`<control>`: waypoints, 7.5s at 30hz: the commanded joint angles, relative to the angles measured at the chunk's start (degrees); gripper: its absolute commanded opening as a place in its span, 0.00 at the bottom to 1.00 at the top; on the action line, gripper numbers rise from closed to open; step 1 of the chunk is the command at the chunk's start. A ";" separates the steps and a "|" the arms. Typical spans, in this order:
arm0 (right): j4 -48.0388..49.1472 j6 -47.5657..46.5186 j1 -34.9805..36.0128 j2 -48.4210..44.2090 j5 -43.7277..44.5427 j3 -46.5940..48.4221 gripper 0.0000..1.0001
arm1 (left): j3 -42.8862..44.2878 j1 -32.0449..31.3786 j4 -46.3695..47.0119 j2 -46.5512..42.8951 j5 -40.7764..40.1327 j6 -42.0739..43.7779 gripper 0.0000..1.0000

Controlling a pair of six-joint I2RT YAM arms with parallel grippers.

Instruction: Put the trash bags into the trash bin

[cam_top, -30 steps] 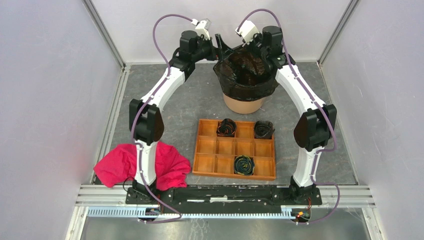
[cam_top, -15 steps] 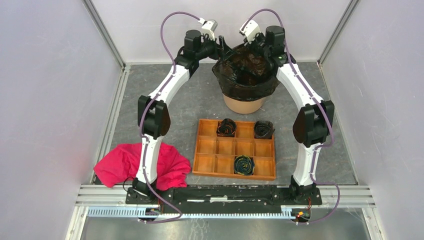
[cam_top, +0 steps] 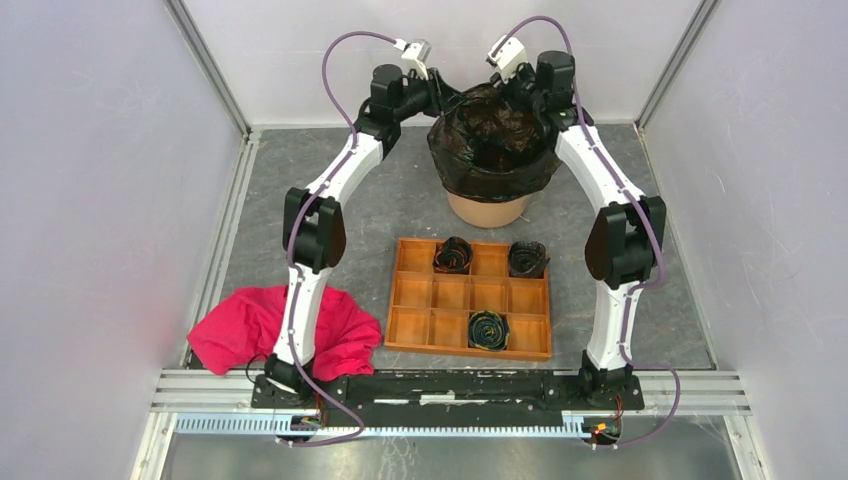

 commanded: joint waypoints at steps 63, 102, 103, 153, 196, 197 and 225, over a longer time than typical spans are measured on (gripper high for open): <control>52.75 93.81 -18.77 20.60 -42.00 -11.61 0.78 | -6.02 4.33 23.07 14.29 2.98 -54.21 0.02; 37.36 84.73 -25.99 -1.93 -39.43 -29.42 0.98 | -48.20 7.34 29.66 -15.14 7.85 -53.60 0.65; 35.32 82.95 -26.31 -2.53 -39.14 -29.56 0.98 | -49.72 7.02 32.79 -14.82 7.57 -55.83 0.65; -32.30 18.35 7.38 -0.24 19.94 4.24 0.41 | -57.01 -0.34 33.96 -10.54 -0.31 -55.47 0.02; -22.94 18.31 8.85 7.89 31.98 -1.83 0.36 | -57.03 -0.40 35.49 -9.28 0.05 -56.38 0.02; -23.68 18.38 8.80 8.95 31.55 -0.90 0.36 | -56.91 -0.37 35.14 -9.39 0.05 -56.06 0.02; -31.17 19.57 8.29 -2.51 24.15 5.41 0.82 | -61.84 0.20 24.44 -20.00 -1.51 -46.26 0.50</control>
